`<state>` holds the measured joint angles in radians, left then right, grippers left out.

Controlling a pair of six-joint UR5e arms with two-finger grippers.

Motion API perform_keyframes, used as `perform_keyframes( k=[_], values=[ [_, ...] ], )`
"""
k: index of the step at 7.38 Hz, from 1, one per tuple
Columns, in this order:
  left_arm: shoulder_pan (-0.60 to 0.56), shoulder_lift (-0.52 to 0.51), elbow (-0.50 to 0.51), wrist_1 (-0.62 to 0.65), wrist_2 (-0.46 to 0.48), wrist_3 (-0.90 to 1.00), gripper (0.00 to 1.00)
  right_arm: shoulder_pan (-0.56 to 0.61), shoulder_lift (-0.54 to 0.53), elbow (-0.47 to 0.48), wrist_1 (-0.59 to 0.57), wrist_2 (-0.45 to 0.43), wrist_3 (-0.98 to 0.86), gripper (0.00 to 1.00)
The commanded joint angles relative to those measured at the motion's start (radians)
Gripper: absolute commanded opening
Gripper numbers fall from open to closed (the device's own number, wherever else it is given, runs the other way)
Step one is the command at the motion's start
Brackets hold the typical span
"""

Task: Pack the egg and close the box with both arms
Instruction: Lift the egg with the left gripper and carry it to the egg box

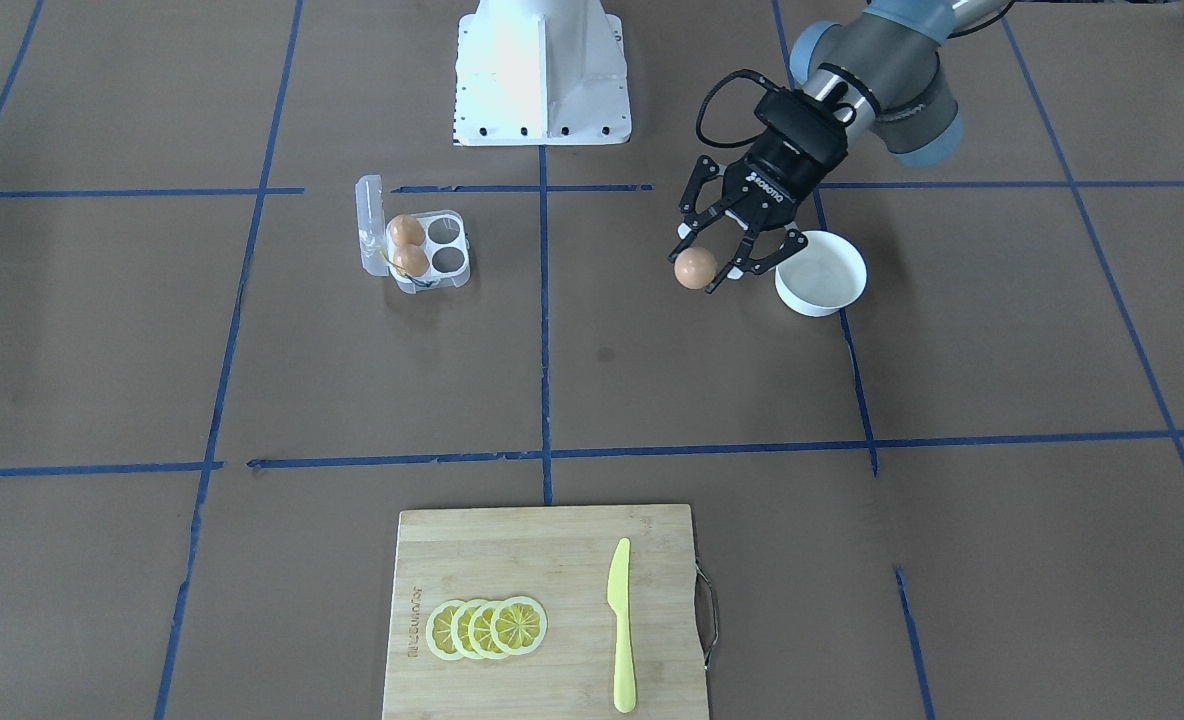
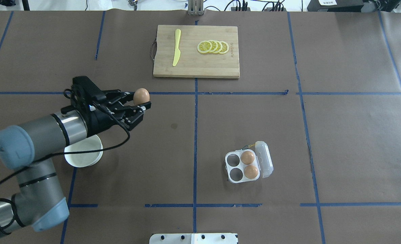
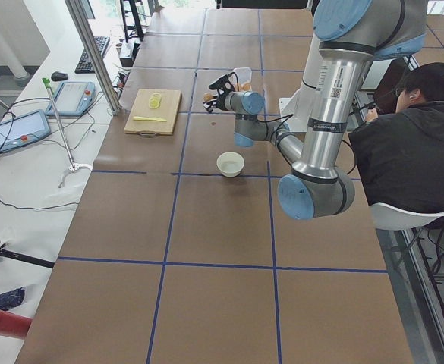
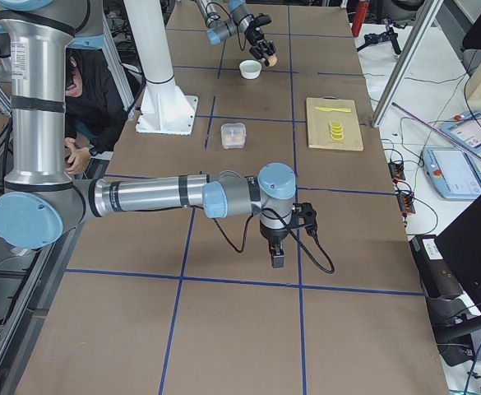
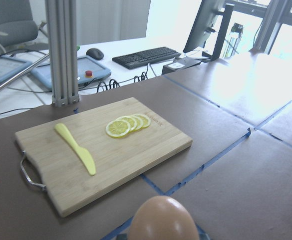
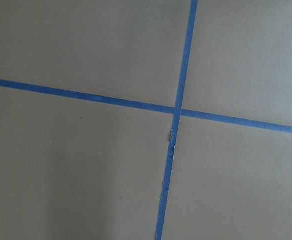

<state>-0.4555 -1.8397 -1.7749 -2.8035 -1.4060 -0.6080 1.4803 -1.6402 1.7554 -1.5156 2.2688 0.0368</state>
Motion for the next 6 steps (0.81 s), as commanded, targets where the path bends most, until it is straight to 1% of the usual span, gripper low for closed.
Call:
perform_keyframes(
  k=[1, 2, 3, 4, 6],
  values=[
    [0.224, -0.121, 0.073, -0.014, 0.174, 0.138, 0.0, 0.0, -0.001, -0.001, 0.0, -0.002, 0.0, 1.0],
    [0.232, -0.197, 0.137, -0.04, 0.162, 0.24, 0.0, 0.0, 0.0, -0.002, 0.0, -0.002, 0.0, 1.0],
    [0.241, -0.263, 0.181, -0.048, 0.115, 0.304, 0.0, 0.0, 0.0, -0.002, 0.0, -0.003, 0.0, 1.0],
    [0.242, -0.318, 0.24, -0.054, 0.093, 0.319, 0.0, 0.0, -0.001, -0.002, 0.0, -0.003, 0.0, 1.0],
    [0.248, -0.407, 0.366, -0.056, 0.091, 0.329, 0.0, 0.0, -0.001, -0.002, 0.0, -0.005, 0.0, 1.0]
  ],
)
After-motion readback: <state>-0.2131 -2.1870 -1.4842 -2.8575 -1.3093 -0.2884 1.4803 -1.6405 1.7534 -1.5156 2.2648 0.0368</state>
